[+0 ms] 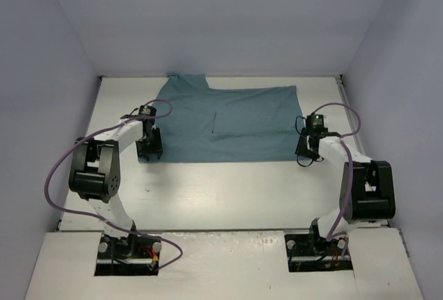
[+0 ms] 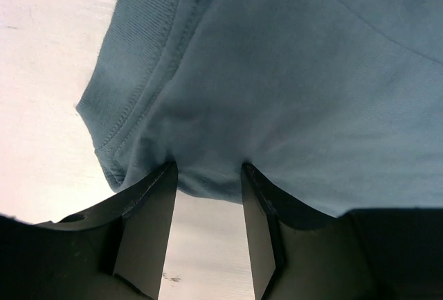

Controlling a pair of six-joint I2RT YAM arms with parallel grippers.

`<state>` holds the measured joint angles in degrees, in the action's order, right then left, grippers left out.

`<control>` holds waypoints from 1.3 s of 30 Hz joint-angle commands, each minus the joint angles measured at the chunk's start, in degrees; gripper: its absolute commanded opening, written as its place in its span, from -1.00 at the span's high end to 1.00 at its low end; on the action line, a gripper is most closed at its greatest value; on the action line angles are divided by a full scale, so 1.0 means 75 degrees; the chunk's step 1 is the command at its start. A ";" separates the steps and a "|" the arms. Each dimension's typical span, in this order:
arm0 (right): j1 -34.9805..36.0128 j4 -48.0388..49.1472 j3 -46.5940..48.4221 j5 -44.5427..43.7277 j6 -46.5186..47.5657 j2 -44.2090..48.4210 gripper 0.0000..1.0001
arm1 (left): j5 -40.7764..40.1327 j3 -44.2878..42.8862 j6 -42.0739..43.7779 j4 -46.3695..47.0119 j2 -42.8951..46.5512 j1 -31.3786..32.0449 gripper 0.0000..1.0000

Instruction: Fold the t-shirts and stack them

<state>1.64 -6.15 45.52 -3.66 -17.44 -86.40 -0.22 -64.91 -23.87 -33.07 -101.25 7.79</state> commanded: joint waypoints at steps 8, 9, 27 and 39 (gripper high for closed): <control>-0.0938 0.0320 -0.0076 -0.0229 0.0016 -0.0304 0.45 | -0.0056 0.0385 0.0658 0.0384 0.0053 -0.0687 0.22; -0.0978 0.0311 -0.0081 -0.0238 -0.0021 -0.0309 0.46 | -0.0080 0.0398 0.0658 0.0352 0.0086 -0.0687 0.22; 0.0417 -0.0063 0.0648 0.0227 0.0008 0.1007 0.45 | 0.0029 0.0405 0.0502 -0.0067 0.0890 -0.0687 0.22; 0.0301 0.0421 0.0224 0.0420 0.0132 -0.0442 0.45 | 0.0029 0.0572 0.0403 -0.0121 0.0621 -0.0699 0.22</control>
<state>4.78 -5.24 47.94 -0.71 -17.42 -89.41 1.02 -59.96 -21.03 -32.73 -97.01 3.12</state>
